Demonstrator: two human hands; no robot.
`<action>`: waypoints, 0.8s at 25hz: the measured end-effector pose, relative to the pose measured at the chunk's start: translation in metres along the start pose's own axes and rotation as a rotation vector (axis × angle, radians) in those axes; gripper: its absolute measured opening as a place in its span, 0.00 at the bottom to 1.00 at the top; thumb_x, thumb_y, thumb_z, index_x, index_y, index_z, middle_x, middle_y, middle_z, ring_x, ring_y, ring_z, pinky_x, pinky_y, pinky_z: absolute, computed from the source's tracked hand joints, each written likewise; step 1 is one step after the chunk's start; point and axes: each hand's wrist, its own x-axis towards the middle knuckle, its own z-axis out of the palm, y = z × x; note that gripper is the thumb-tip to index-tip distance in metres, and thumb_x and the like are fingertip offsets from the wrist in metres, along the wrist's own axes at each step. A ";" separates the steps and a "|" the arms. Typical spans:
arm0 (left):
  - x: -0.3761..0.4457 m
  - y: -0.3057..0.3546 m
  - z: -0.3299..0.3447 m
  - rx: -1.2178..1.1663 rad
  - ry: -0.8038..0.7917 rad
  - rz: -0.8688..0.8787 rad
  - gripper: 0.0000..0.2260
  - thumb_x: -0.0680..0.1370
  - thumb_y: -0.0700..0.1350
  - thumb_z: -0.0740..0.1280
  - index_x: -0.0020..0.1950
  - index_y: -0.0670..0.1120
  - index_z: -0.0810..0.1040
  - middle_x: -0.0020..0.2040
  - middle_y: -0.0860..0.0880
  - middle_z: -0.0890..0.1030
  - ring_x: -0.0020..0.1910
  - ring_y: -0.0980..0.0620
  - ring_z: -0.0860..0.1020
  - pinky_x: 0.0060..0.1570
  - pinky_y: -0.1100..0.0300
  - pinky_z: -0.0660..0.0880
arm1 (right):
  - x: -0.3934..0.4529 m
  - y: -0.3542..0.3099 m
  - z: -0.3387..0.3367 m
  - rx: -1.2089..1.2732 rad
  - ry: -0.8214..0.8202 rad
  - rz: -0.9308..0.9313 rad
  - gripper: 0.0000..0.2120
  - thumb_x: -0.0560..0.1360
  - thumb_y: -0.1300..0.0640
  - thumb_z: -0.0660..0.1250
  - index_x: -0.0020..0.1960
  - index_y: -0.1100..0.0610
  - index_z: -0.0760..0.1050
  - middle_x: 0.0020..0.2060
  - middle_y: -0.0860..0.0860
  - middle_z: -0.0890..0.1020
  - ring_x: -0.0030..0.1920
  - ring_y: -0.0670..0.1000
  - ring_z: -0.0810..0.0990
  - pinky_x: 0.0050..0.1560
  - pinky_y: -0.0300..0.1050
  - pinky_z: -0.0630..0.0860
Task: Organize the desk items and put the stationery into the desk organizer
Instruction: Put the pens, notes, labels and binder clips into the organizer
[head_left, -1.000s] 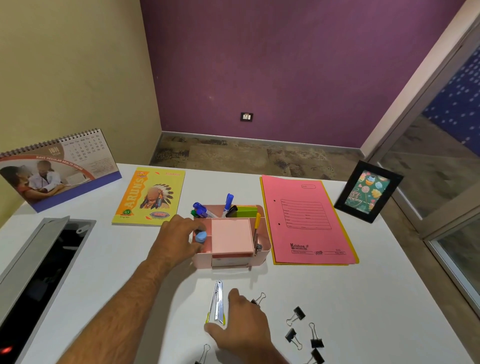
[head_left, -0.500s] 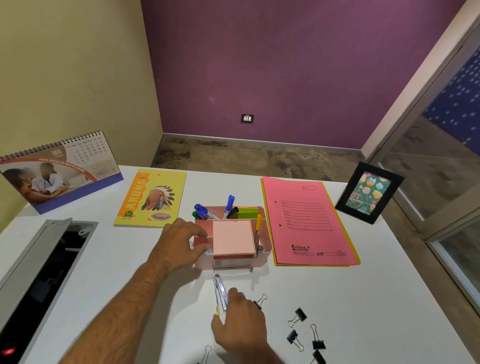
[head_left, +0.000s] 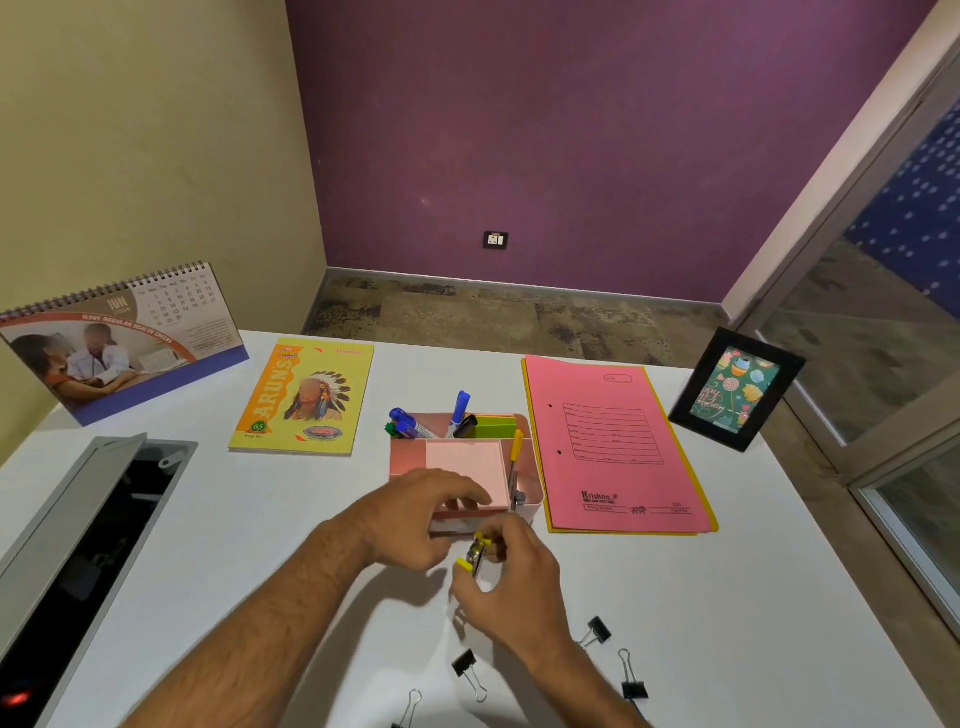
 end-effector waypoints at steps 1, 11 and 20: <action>0.001 0.003 0.003 -0.009 -0.036 0.018 0.26 0.67 0.42 0.71 0.63 0.56 0.75 0.56 0.59 0.80 0.53 0.61 0.76 0.56 0.63 0.76 | 0.003 -0.002 -0.003 0.041 0.023 -0.020 0.16 0.65 0.48 0.71 0.50 0.48 0.72 0.43 0.39 0.76 0.44 0.41 0.77 0.45 0.37 0.77; 0.001 -0.001 -0.001 -0.150 0.133 -0.068 0.25 0.65 0.49 0.80 0.61 0.55 0.79 0.51 0.58 0.82 0.48 0.64 0.79 0.50 0.69 0.77 | 0.011 0.000 -0.011 0.325 0.133 -0.040 0.22 0.65 0.52 0.79 0.57 0.51 0.76 0.47 0.45 0.83 0.48 0.46 0.83 0.49 0.35 0.79; -0.002 -0.025 -0.050 -0.139 0.516 -0.271 0.23 0.66 0.39 0.80 0.54 0.55 0.76 0.47 0.53 0.82 0.45 0.57 0.82 0.41 0.66 0.80 | -0.016 0.077 -0.017 -0.345 -0.249 0.179 0.20 0.71 0.42 0.66 0.58 0.50 0.79 0.51 0.45 0.79 0.54 0.47 0.75 0.56 0.42 0.73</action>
